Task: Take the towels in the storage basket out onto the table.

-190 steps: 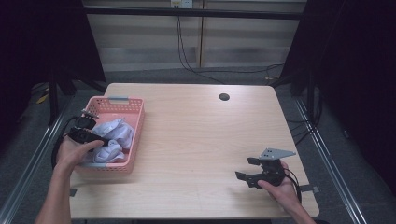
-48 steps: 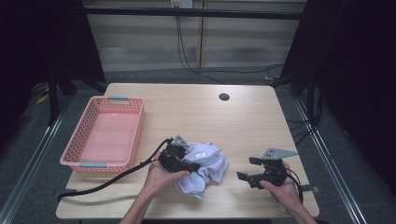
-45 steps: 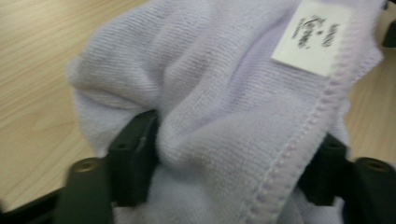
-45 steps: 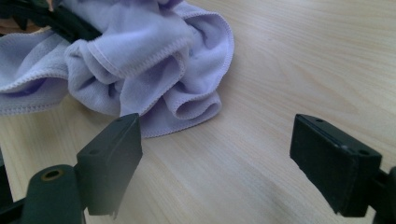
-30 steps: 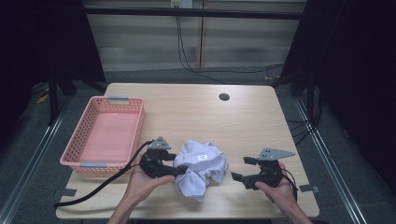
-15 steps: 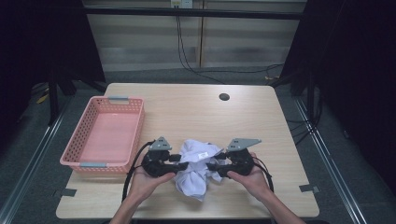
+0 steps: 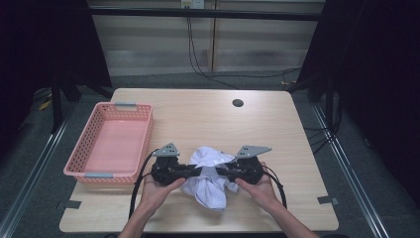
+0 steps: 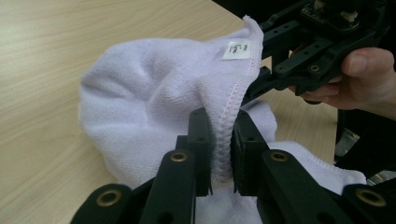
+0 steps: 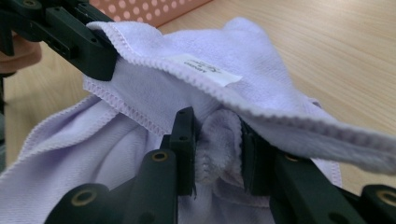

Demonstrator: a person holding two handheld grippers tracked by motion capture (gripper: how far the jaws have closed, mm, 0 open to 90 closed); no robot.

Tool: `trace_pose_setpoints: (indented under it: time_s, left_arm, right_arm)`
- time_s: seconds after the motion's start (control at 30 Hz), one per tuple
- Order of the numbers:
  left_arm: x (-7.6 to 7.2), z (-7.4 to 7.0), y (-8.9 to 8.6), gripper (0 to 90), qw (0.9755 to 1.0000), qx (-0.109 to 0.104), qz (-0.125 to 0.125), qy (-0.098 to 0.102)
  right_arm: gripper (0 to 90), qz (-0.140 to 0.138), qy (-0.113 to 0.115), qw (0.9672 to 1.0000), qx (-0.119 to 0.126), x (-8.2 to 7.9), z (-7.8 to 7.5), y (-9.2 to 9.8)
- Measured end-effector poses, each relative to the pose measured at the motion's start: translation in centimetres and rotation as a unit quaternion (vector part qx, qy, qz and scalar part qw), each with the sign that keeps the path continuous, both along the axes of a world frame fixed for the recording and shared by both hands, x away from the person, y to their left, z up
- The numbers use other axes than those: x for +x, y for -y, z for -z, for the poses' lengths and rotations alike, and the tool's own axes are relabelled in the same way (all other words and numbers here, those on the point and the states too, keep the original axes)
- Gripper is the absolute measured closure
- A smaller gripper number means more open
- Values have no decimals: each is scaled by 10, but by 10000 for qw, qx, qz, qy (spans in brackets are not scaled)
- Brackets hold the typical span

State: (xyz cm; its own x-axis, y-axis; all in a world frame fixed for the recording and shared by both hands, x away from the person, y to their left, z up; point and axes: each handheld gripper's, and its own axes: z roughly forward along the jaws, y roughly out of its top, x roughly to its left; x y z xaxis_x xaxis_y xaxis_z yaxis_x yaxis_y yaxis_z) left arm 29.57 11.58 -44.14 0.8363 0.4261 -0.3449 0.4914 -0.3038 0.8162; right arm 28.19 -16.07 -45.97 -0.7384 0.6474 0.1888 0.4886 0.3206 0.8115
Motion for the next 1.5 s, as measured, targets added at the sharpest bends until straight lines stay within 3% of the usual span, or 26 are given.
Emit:
trace_pose_setpoints:
  time_s: [0.2,0.33,0.43,0.47,0.53,0.6,0.63,0.7,0.73,0.83,0.87,0.9,0.93,1.0,1.03,1.07,1.1,1.13,1.17,1.2,1.23,1.27,1.3,1.33,1.43,1.5]
  left_arm:
    - [2,-2,-2,735,9998,-175,-21,-78]
    - [4,-4,-10,878,9996,-70,-280,-2]
    - [5,-5,-14,882,9992,-92,-378,6]
    - [4,-9,-19,884,9986,-131,-510,60]
    - [4,-11,-24,884,9983,-157,-563,83]
    - [2,-20,-37,885,9966,-215,-776,170]
    - [2,-20,-37,886,9966,-215,-776,170]
    - [-1,-27,-50,886,9945,-268,-984,249]
    - [-1,-32,-60,887,9931,-316,-1093,265]
    - [-3,-38,-67,888,9917,-302,-1206,330]
    - [-2,-43,-73,888,9909,-298,-1279,300]
    - [-2,-43,-73,888,9909,-298,-1279,300]
    - [-3,-45,-78,888,9891,-242,-1413,346]
    - [-1,-45,-85,889,9866,-186,-1596,286]
    - [-1,-43,-88,889,9854,-215,-1671,233]
    - [1,-34,-90,888,9864,-94,-1641,68]
    - [0,-28,-87,887,9872,-41,-1596,12]
    - [0,-28,-87,884,9872,-41,-1596,12]
    - [1,-21,-80,884,9885,25,-1508,-67]
    - [2,-16,-74,772,9893,132,-1448,-111]
    - [3,-13,-69,772,9891,242,-1450,-125]
    - [5,-10,-62,654,9896,358,-1387,-131]
    - [5,-10,-62,611,9896,358,-1387,-131]
    - [4,-16,-60,556,9909,347,-1299,7]
    - [5,-23,-60,519,9905,339,-1332,89]
    - [7,-28,-57,506,9886,421,-1428,217]
  right_arm:
    - [716,140,22,9999,-59,-2,-4,11]
    - [735,283,-3,9995,-103,-2,-6,23]
    - [737,419,53,9991,-105,-2,-10,29]
    - [737,567,114,9983,-34,-1,-16,41]
    - [737,647,137,9978,-7,-1,-18,45]
    - [737,977,225,9950,34,0,-27,69]
    - [737,977,225,9950,34,0,-27,69]
    - [737,1215,285,9922,57,0,-32,90]
    - [738,1446,307,9890,104,-2,-36,111]
    - [739,1595,340,9865,121,-5,-38,128]
    - [739,1790,381,9830,139,-7,-42,147]
    - [739,1790,381,9830,139,-7,-42,147]
    - [739,1852,413,9817,153,-7,-43,153]
    - [741,2339,490,9710,-23,-5,-44,179]
    - [741,2339,490,9710,-23,-5,-44,179]
    - [740,2532,323,9668,86,-2,-37,196]
    - [735,2532,275,9670,21,-1,-33,198]
    - [716,2386,161,9710,-16,-1,-28,199]
    - [716,2386,161,9710,-16,-1,-28,199]
    - [605,2231,97,9747,-133,-1,-16,190]
    - [605,2231,97,9747,-133,-1,-16,190]
    - [511,2112,64,9771,-250,0,-11,180]
    - [511,2112,64,9771,-250,0,-11,180]
    - [441,2017,133,9787,-347,0,-14,175]
    - [391,2048,237,9782,-245,-3,-23,172]
    - [366,2075,357,9772,-271,-4,-29,169]
